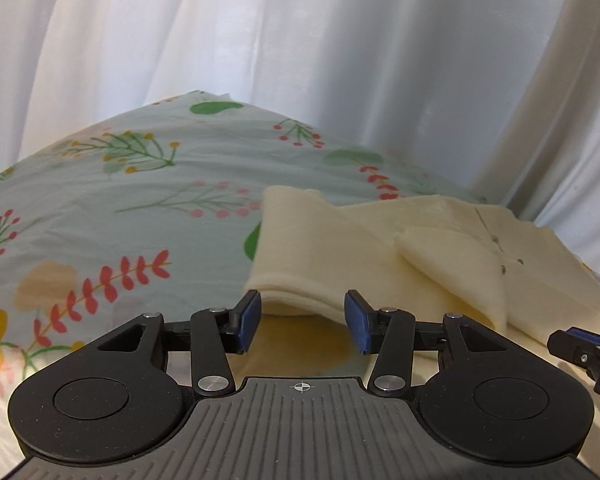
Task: Fold small clothes
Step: 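Lay the sleeve across the sweater body and open the left gripper, then grasp the sweater side edge with the right gripper and lift it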
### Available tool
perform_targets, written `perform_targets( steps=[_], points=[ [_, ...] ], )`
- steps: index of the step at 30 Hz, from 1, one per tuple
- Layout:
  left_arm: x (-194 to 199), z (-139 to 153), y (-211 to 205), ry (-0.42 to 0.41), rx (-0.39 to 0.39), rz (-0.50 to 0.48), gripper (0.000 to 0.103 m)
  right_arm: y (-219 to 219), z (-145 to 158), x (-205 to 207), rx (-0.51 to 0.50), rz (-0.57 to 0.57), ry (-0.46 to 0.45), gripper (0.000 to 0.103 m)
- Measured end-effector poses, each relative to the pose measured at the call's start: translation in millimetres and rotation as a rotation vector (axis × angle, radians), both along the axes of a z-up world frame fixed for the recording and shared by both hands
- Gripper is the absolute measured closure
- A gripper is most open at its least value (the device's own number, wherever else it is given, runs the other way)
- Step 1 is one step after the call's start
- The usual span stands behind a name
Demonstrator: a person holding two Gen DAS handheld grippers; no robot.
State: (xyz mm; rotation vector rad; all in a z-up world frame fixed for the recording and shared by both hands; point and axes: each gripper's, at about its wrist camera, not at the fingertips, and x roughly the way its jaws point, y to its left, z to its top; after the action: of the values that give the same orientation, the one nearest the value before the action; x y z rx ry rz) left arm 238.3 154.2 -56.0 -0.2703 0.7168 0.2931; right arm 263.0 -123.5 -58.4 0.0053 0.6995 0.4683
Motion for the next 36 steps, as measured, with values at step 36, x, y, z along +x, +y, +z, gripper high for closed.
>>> perform_targets(
  steps=[36],
  points=[
    [16.5,-3.3,-19.8,0.042,-0.014,-0.115,0.052,-128.4,-28.7,23.1,0.246,-0.567,0.082,0.073]
  ],
)
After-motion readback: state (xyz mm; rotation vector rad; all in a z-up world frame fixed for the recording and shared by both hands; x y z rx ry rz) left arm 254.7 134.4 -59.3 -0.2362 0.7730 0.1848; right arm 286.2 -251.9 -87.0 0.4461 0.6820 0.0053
